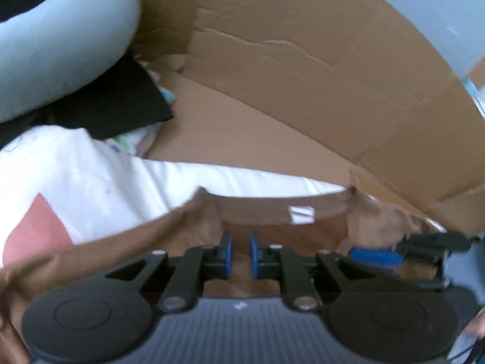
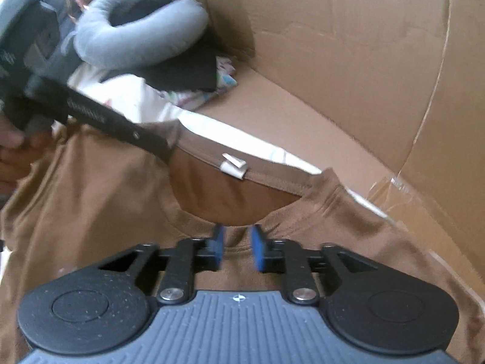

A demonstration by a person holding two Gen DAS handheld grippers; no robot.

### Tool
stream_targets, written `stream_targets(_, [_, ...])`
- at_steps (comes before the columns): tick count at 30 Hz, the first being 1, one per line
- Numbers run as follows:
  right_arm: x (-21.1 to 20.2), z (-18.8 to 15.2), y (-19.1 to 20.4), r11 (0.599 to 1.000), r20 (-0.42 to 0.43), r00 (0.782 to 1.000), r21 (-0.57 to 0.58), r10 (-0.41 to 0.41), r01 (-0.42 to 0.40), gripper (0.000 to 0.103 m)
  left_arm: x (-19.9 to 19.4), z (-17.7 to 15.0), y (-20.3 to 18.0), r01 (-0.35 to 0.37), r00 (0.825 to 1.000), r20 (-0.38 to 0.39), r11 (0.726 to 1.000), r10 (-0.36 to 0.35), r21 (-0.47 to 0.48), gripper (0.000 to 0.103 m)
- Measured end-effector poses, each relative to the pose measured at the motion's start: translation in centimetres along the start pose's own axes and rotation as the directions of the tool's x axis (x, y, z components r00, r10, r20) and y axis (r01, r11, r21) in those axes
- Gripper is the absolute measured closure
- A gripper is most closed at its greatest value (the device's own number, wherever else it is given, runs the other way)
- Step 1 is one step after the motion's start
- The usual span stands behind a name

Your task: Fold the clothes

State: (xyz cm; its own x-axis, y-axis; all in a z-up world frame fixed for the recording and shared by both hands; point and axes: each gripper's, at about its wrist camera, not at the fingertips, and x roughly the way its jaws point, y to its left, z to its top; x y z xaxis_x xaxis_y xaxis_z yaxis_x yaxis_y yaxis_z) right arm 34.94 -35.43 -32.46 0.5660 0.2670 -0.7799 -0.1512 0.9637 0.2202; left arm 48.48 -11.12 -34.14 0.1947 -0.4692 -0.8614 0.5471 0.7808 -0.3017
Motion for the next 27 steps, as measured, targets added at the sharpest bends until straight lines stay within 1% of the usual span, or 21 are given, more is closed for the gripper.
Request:
stream_targets(1, [-0.6, 0.1, -0.2, 1.000, 0.005, 1.000, -0.004, 0.001, -0.001, 0.063, -0.1, -0.3, -0.4, 0.002, 1.000, -0.005, 1.000, -0.002, 0.013, 0.091])
stream_targets(3, [-1.8, 0.0, -0.9, 1.000, 0.001, 1.000, 0.005, -0.005, 0.005, 0.063, 0.0, -0.9, -1.5, -0.001, 1.000, -0.025, 0.999, 0.003, 0.052, 0.085])
stream_targets(4, [-2.4, -0.2, -1.3, 1.000, 0.003, 1.000, 0.007, -0.011, 0.010, 0.063, 0.0, -1.2, -2.1, -0.005, 0.999, -0.036, 0.997, 0.007, 0.074, 0.084])
stream_targets(7, [-4.5, -1.2, -2.4, 0.999, 0.022, 0.999, 0.034, -0.034, 0.033, 0.063, 0.1, -2.1, -3.8, -0.029, 0.999, -0.039, 0.992, 0.034, 0.125, 0.079])
stream_targets(8, [-5.1, -1.8, -2.9, 0.997, 0.030, 0.998, 0.062, -0.046, 0.044, 0.063, 0.2, -2.5, -4.2, -0.029, 0.998, -0.042, 0.990, 0.035, 0.135, 0.077])
stream_targets(10, [-6.7, -2.9, -3.7, 0.992, 0.047, 0.996, 0.111, -0.071, 0.065, 0.063, 0.2, -3.1, -5.1, -0.029, 0.998, -0.049, 0.987, 0.037, 0.155, 0.075])
stream_targets(12, [-8.3, -4.2, -4.4, 0.985, 0.065, 0.993, 0.152, -0.097, 0.086, 0.063, 0.2, -3.4, -6.0, -0.038, 0.998, -0.050, 0.982, 0.048, 0.184, 0.070])
stream_targets(15, [-10.9, -6.1, -5.4, 0.971, 0.083, 0.987, 0.208, -0.137, 0.117, 0.063, 0.2, -3.7, -7.4, -0.053, 0.996, -0.054, 0.971, 0.067, 0.232, 0.064])
stream_targets(20, [-15.8, -9.3, -7.7, 0.942, 0.098, 0.973, 0.287, -0.210, 0.174, 0.063, 1.3, -4.9, -9.8, -0.080, 0.991, -0.076, 0.946, 0.109, 0.314, 0.063])
stream_targets(23, [-18.3, -11.2, -9.6, 0.916, 0.090, 0.960, 0.333, -0.266, 0.223, 0.063, 1.8, -5.5, -10.8, -0.090, 0.990, -0.078, 0.942, 0.121, 0.322, 0.063])
stream_targets(24, [-19.2, -11.8, -10.3, 0.907, 0.087, 0.955, 0.348, -0.284, 0.239, 0.063, 1.9, -5.7, -11.1, -0.091, 0.989, -0.079, 0.941, 0.123, 0.325, 0.061])
stream_targets(25, [-19.8, -12.5, -10.9, 0.898, 0.076, 0.951, 0.359, -0.301, 0.255, 0.063, 2.3, -6.0, -11.3, -0.111, 0.986, -0.080, 0.936, 0.146, 0.334, 0.058])
stream_targets(26, [-20.4, -13.2, -11.6, 0.888, 0.065, 0.946, 0.370, -0.317, 0.272, 0.063, 2.9, -6.3, -11.5, -0.154, 0.977, -0.083, 0.924, 0.194, 0.350, 0.052])
stream_targets(27, [-20.9, -13.9, -12.1, 0.881, 0.053, 0.945, 0.380, -0.324, 0.281, 0.063, 3.6, -6.7, -11.7, -0.195, 0.965, -0.092, 0.907, 0.245, 0.374, 0.055])
